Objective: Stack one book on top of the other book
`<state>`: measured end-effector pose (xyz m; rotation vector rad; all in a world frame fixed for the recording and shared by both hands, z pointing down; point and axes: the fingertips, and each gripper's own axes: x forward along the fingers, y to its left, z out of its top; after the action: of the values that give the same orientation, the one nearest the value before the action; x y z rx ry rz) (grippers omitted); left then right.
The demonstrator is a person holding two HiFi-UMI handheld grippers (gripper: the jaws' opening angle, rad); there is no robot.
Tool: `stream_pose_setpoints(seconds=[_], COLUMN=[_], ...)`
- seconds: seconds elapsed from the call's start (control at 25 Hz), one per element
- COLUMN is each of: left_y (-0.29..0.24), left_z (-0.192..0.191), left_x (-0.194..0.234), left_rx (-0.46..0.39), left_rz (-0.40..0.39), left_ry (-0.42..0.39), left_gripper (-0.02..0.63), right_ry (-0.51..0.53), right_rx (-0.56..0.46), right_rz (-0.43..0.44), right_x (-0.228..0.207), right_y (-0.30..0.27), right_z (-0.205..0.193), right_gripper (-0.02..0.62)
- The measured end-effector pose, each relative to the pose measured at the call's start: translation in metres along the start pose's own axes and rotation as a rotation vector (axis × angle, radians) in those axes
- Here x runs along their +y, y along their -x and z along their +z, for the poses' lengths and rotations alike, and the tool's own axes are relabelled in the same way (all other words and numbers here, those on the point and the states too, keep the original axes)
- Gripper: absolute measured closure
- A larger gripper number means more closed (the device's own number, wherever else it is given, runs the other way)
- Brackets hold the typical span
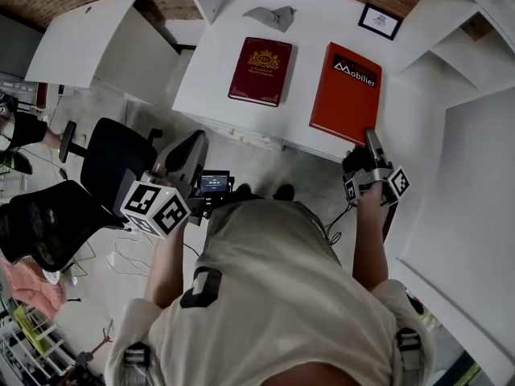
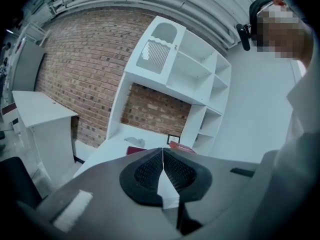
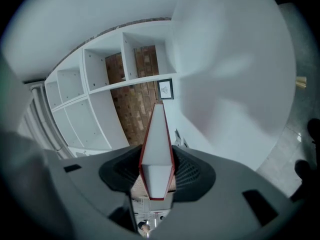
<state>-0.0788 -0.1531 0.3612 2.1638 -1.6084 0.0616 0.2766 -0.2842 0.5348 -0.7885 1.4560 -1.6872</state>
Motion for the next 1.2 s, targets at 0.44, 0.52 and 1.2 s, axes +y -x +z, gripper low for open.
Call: stream_pose_setpoints(seconds=[0.44, 0.52, 1.2], left_y=[0.006, 0.005, -0.001], left_z=[-0.003, -0.002, 0.027], left_x=[0.015, 0.024, 0.149], left_rx=[0.001, -0.005, -0.045], left_rz=[0.044, 0.03, -0.084], left_ry=[0.009, 0.017, 0.108], left_gripper=[0.6, 0.6, 0.6], right_ry=[-0.019, -0.012, 0.067], right_rx=[0.079, 0.08, -0.002], right_rz=[0.008, -0.002, -0.11], right_x=[0.0, -0.002, -0.021], right_y=[-0.04, -0.045, -0.094], right_z=[-0.032, -0.04, -0.114], right_gripper=[0.433, 0.433, 0.433])
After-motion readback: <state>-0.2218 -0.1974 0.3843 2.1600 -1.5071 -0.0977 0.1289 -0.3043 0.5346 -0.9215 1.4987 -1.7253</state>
